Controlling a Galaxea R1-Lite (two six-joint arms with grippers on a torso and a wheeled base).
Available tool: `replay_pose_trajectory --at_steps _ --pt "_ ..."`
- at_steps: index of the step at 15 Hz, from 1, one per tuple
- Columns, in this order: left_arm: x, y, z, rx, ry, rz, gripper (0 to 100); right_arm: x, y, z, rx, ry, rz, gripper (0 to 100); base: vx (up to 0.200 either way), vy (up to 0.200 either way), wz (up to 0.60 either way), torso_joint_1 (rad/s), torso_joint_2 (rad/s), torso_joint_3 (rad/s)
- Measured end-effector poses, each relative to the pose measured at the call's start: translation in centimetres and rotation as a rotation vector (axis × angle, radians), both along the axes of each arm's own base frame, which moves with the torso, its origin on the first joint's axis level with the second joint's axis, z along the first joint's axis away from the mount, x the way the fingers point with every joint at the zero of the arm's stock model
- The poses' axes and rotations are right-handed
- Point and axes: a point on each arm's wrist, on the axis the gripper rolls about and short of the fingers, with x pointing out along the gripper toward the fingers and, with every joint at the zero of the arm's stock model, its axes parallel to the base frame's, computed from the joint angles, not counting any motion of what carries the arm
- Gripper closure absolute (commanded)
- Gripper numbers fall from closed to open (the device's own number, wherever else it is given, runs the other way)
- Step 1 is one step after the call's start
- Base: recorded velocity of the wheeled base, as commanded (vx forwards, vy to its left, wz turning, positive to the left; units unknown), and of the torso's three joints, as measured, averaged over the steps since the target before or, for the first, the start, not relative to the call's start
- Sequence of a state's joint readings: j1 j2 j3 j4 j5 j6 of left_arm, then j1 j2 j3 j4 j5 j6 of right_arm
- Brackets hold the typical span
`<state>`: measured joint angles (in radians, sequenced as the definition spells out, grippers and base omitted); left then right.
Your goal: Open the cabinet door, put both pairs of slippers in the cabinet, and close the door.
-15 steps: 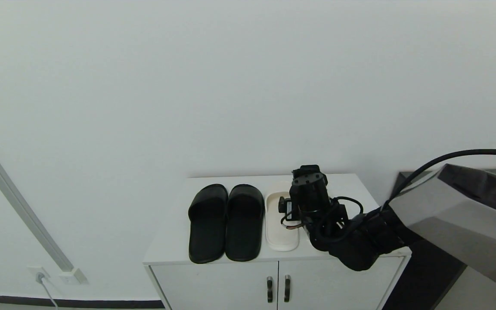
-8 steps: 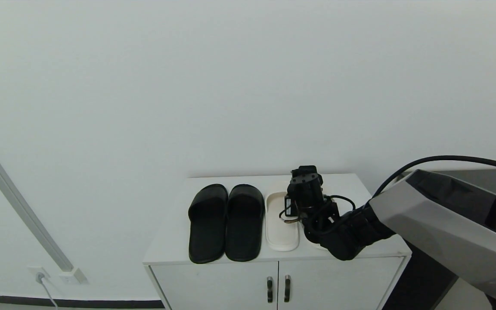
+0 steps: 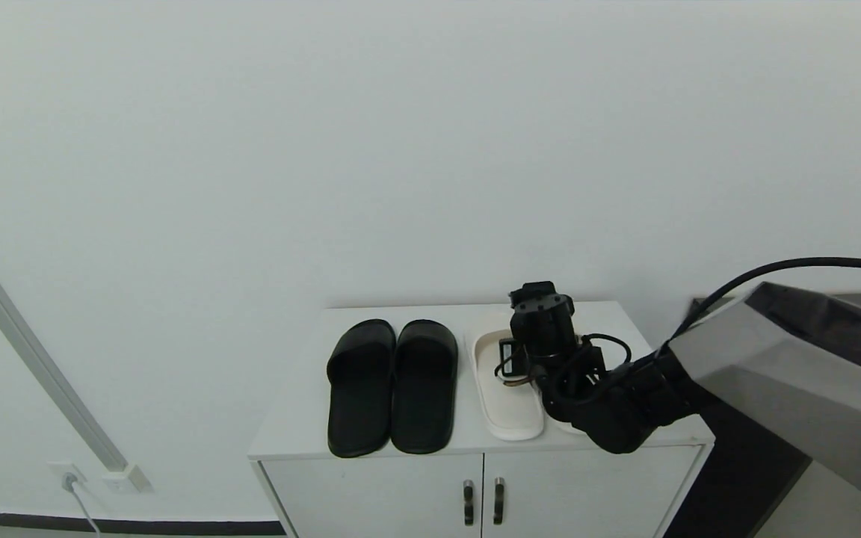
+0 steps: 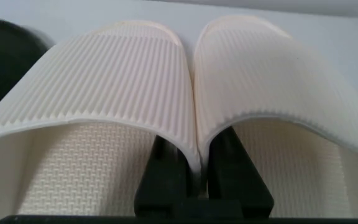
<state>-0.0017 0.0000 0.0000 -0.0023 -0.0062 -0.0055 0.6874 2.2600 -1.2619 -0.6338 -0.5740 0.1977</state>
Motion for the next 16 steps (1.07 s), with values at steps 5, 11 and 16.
replay_pose_trajectory --at_steps 5,11,16 --pt "0.0 0.0 0.0 0.001 0.000 0.000 100 -7.4 -2.1 4.6 0.037 0.036 0.315 100 0.000 0.000 0.00 0.000 0.00 0.000" --pt "0.0 0.0 0.0 0.002 0.000 0.000 100 -17.5 -6.6 7.0 -0.046 0.016 0.846 100 0.000 0.000 0.00 0.000 0.00 0.000" --pt "0.0 0.0 0.0 0.001 0.000 0.000 100 -19.0 -7.5 7.2 0.003 -0.017 0.967 100 0.000 0.000 0.00 0.000 0.00 0.000"
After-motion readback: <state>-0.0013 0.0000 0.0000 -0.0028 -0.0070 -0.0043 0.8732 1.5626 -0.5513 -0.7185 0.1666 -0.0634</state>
